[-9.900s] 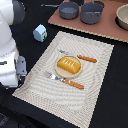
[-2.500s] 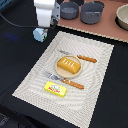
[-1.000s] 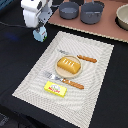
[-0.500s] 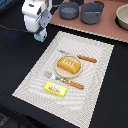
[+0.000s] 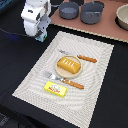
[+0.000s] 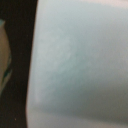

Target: Place the bread, butter, and milk from the table onto the serving area.

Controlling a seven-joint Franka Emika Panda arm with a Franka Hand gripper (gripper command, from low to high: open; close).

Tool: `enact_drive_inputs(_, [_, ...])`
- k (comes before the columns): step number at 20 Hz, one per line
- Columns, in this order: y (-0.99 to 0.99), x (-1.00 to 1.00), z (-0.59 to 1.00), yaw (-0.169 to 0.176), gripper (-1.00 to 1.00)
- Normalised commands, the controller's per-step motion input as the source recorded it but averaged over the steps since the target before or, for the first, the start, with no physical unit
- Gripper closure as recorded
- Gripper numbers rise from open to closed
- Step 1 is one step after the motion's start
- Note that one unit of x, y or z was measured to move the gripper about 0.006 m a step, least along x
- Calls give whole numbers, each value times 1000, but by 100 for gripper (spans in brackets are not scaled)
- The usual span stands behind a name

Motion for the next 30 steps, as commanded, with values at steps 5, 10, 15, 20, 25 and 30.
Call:
enact_drive_inputs(5, [81, -207, -118, -4, 100])
enact_drive_inputs(10, [310, 574, 925, -51, 100])
enact_drive_inputs(15, [275, 854, 998, -81, 100])
enact_drive_inputs(20, [55, 957, 570, -60, 100])
enact_drive_inputs(25, [0, 991, 296, -52, 100])
enact_drive_inputs(30, [0, 1000, 287, -42, 100])
